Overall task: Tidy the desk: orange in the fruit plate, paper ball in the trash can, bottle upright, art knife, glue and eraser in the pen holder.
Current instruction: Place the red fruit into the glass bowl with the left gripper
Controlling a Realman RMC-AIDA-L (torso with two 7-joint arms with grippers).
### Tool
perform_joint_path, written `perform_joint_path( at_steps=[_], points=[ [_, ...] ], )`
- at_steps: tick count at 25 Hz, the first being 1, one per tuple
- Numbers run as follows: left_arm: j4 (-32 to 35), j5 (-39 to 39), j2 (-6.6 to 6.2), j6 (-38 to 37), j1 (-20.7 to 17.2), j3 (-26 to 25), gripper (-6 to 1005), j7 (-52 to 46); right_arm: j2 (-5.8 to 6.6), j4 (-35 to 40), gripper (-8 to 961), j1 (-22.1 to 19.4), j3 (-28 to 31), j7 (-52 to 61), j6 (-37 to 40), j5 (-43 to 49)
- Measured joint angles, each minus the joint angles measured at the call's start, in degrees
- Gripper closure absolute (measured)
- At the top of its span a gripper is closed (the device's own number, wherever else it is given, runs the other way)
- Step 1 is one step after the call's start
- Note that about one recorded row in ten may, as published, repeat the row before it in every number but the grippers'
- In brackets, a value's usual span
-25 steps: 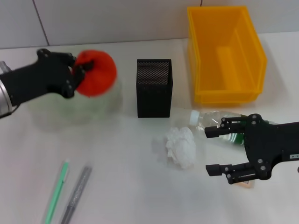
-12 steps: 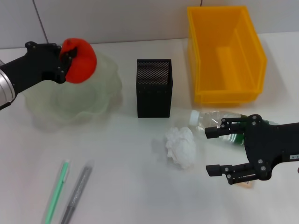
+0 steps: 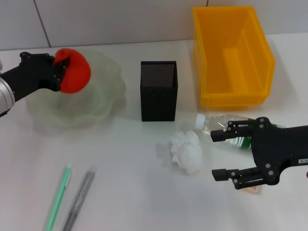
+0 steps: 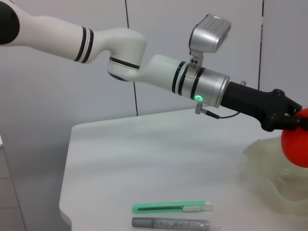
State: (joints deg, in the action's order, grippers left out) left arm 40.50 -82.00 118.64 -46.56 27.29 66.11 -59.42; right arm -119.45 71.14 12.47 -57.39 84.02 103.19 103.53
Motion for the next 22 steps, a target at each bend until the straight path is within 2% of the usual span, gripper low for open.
perform_joint_path(
  at_steps=[9, 14, 22],
  points=[
    [-1.06, 0.09, 0.1, 2.44, 0.66, -0.09, 929, -0.11, 0.0, 0.22, 184, 0.34, 0.0, 0.43, 0.66, 0.0],
    [-1.09, 0.23, 0.07, 1.76, 0.59, 0.12, 889, -0.45, 0.0, 0.31, 184, 0.33, 0.0, 0.45, 0.69, -0.04],
    [-0.99, 0.26, 0.02, 1.21, 0.57, 0.2, 585, -0.51, 0.0, 0.33, 184, 0.36, 0.0, 0.54, 0.7, -0.09]
  ],
)
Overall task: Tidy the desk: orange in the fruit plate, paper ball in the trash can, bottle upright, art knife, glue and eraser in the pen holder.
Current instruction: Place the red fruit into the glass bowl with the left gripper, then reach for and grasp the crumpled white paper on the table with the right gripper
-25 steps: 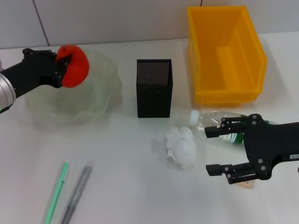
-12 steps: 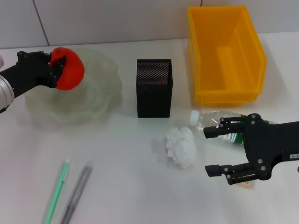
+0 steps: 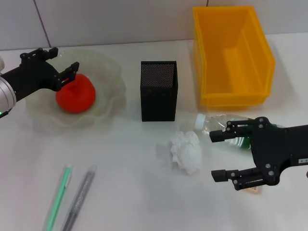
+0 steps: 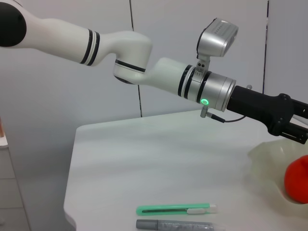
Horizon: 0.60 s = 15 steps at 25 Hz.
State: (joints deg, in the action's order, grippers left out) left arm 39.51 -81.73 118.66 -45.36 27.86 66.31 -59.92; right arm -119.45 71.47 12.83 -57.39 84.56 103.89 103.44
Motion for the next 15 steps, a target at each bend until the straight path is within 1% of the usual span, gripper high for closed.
perform_joint_path(
  at_steps=[3, 6, 10, 11, 12, 15],
  points=[
    [0.25, 0.0, -0.01, -0.01, -0.07, 0.11, 494, -0.03, 0.0, 0.07, 184, -0.11, 0.11, 0.01, 0.0, 0.0],
    [0.44, 0.0, -0.01, -0.09, -0.2, 0.36, 285, -0.06, 0.02, 0.08, 184, -0.27, 0.58, 0.0, 0.0, -0.01],
    [2.88, -0.6, -0.22, -3.98, -2.15, 2.93, 161, -0.84, 0.07, 0.54, 184, -0.6, 0.77, 0.0, -0.09, -0.09],
    [5.21, -1.12, -0.38, -6.39, -3.99, 4.55, 130, -2.26, 0.08, 0.58, 184, -0.7, 0.78, 0.0, -0.16, -0.09],
    [5.75, -1.38, -0.4, -6.86, -4.33, 4.77, 131, -2.57, 0.08, 0.6, 184, -0.75, 0.89, 0.0, -0.2, -0.1],
    [10.54, -4.22, -0.46, -10.88, -7.23, 5.82, 133, -5.0, 0.09, 0.6, 184, -0.85, 1.35, 0.0, -0.25, -0.1]
  ],
)
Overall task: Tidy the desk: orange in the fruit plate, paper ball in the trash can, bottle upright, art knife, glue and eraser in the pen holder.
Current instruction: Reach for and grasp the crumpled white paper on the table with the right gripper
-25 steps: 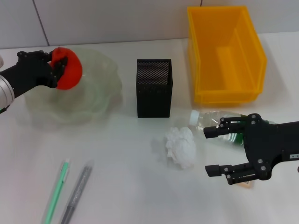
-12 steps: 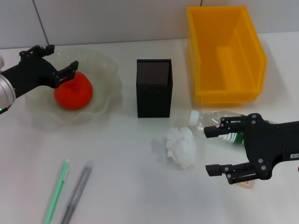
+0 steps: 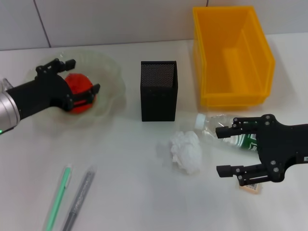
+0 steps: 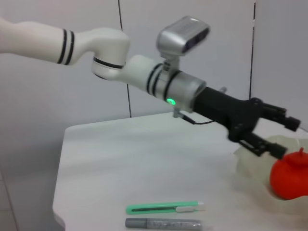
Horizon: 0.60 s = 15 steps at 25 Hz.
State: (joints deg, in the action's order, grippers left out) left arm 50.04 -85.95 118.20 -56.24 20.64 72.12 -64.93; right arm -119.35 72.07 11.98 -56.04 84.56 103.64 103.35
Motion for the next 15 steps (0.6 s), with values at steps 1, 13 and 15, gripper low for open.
perform_joint_path(
  at_steps=[1, 13, 15],
  points=[
    [1.46, -1.21, 0.0, -1.31, -0.83, 0.01, 134, -0.72, 0.01, 0.0, 184, -0.03, 0.12, 0.0, 0.03, 0.0],
    [16.45, -11.97, 0.0, -22.98, -7.26, 0.01, 138, -12.53, 0.09, 0.09, 184, -0.07, 1.24, -0.34, -0.05, 0.45],
    [16.87, -12.12, -0.03, -26.31, -7.22, -0.48, 138, -13.44, 0.12, 0.13, 183, -0.18, 1.57, -0.37, 0.14, 0.48]
  ],
)
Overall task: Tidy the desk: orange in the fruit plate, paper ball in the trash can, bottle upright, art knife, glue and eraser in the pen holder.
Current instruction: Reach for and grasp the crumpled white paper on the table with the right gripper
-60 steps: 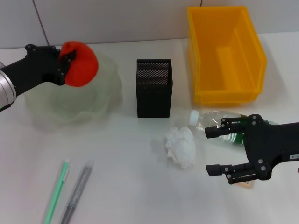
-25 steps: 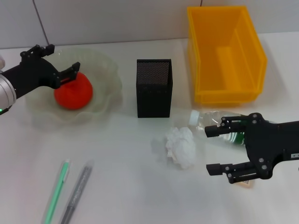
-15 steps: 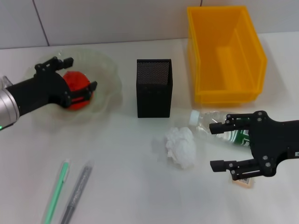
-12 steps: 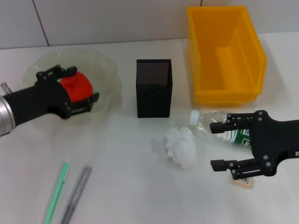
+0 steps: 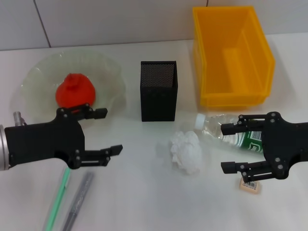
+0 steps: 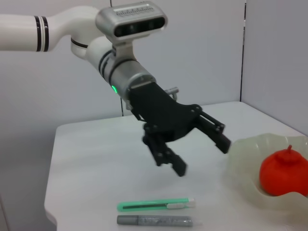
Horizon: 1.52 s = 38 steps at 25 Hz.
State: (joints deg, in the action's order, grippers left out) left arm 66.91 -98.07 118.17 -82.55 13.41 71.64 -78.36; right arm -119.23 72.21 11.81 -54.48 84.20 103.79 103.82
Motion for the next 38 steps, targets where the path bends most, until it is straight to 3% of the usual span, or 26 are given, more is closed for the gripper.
perform_joint_path(
  at_steps=[9, 22, 30, 38],
  points=[
    [-0.47, 0.4, 0.2, -8.67, 1.53, -1.34, 138, -3.38, -0.03, 1.25, 183, -0.48, 0.08, 0.25, 0.1, 1.02],
    [-3.95, 0.43, 0.39, -9.57, 3.27, 1.89, 138, -4.03, 0.06, 6.14, 184, 0.97, 2.3, 9.13, -1.38, 6.85],
    [-4.43, 0.42, 0.39, -9.58, 4.04, 2.25, 138, -4.17, 0.07, 13.64, 184, 6.3, 1.58, 24.75, -2.3, 17.92],
    [-4.5, 0.38, 0.47, -9.63, 4.15, 2.71, 138, -4.59, 0.09, 16.39, 186, 11.55, -1.2, 31.49, -0.4, 26.47]
  ],
)
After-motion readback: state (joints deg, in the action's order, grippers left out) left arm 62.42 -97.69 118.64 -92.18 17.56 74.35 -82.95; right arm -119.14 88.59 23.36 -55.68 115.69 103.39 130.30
